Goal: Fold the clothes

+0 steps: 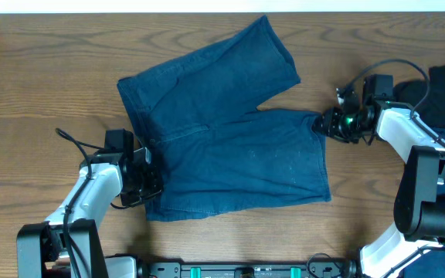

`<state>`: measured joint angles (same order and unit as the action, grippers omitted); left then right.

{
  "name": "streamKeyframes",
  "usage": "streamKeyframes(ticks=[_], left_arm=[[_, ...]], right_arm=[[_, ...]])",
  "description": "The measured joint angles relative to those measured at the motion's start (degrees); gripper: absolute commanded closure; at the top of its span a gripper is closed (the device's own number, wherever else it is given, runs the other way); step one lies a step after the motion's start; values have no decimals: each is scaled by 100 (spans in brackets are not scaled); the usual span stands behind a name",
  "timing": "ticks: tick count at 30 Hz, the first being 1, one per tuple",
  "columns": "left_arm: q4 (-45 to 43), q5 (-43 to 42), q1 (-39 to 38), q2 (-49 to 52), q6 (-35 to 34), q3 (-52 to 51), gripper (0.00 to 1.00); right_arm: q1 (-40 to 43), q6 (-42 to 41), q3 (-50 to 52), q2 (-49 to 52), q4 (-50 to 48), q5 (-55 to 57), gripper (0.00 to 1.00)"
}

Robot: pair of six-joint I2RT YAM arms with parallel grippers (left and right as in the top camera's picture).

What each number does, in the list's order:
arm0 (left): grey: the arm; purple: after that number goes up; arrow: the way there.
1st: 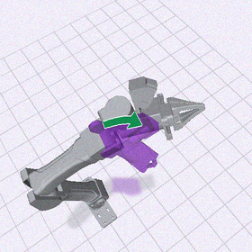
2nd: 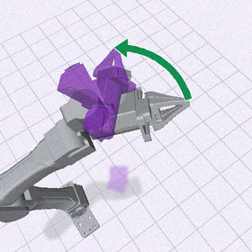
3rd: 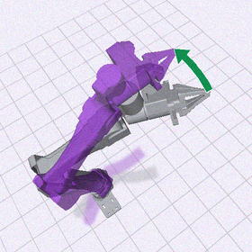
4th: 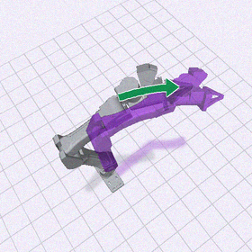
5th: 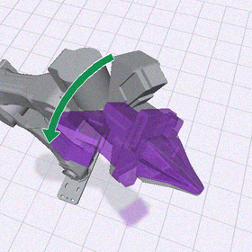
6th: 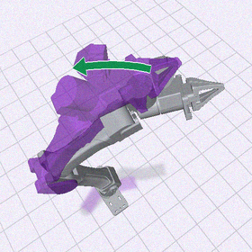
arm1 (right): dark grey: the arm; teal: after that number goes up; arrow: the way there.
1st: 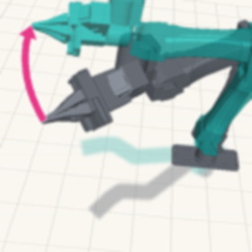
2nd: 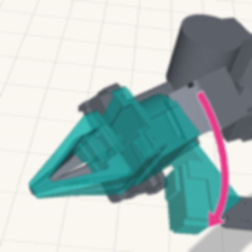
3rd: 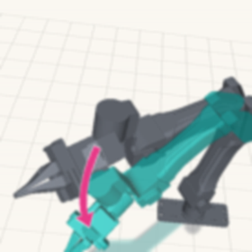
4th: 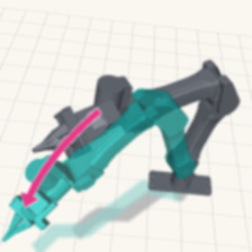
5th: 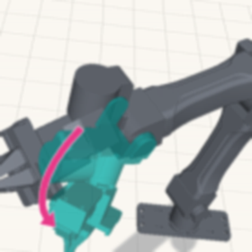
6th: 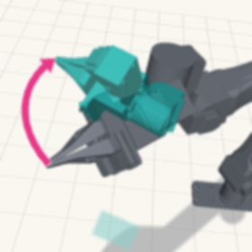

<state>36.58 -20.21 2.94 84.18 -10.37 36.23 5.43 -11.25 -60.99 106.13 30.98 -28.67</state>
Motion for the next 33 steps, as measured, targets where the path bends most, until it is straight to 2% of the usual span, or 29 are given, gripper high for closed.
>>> streamKeyframes(ticks=[4,10,15,17,20,24,26,33], left_arm=[[0,0,0,0,-13,0,94],[-2,0,0,0,-13,0,94],[-2,0,0,0,-13,0,94],[-2,0,0,0,-13,0,94],[-2,0,0,0,-13,0,94],[-2,-2,0,0,-13,0,94],[-2,0,0,0,-13,0,94],[-2,-2,0,0,-13,0,94]], right_arm=[[133,229,0,0,-39,-11,70],[691,584,0,0,-446,-1023,65],[595,636,0,0,-450,-1318,60],[457,627,0,0,-483,-1272,64],[155,448,0,0,-575,-940,77],[-181,181,2,0,-791,-476,81],[-284,74,2,0,-855,-330,97],[-326,-380,-11,0,-590,671,99]])
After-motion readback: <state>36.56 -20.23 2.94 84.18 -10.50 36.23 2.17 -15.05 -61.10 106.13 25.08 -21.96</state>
